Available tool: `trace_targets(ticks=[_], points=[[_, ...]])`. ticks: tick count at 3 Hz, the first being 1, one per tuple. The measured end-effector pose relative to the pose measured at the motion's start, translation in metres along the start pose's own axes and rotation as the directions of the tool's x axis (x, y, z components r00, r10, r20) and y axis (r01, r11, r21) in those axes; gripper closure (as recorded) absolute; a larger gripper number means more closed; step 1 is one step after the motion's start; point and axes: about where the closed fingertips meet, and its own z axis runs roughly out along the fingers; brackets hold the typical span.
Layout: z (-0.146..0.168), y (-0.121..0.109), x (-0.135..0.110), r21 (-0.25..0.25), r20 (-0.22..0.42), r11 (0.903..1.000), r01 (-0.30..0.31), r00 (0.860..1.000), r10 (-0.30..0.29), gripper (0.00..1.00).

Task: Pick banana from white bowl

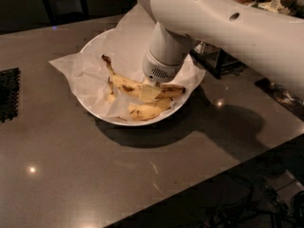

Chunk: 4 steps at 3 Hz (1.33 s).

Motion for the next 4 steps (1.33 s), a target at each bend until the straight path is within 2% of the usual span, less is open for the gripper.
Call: trace_targets(ticks=[1, 2, 3, 4], points=[[-0.023, 0.008, -0.01, 0.025, 0.094, 0.9986, 0.047, 0.994, -0.049, 1.0], [-0.045, 0.015, -0.03, 0.01, 0.207, 0.9891, 0.147, 0.967, -0.146, 1.0], [-0.07, 0.024, -0.047, -0.011, 0.298, 0.966, 0.258, 0.923, -0.244, 1.0], [-0.114, 0.045, -0.063, 0.032, 0.388, 0.922, 0.386, 0.846, -0.367, 1.0]])
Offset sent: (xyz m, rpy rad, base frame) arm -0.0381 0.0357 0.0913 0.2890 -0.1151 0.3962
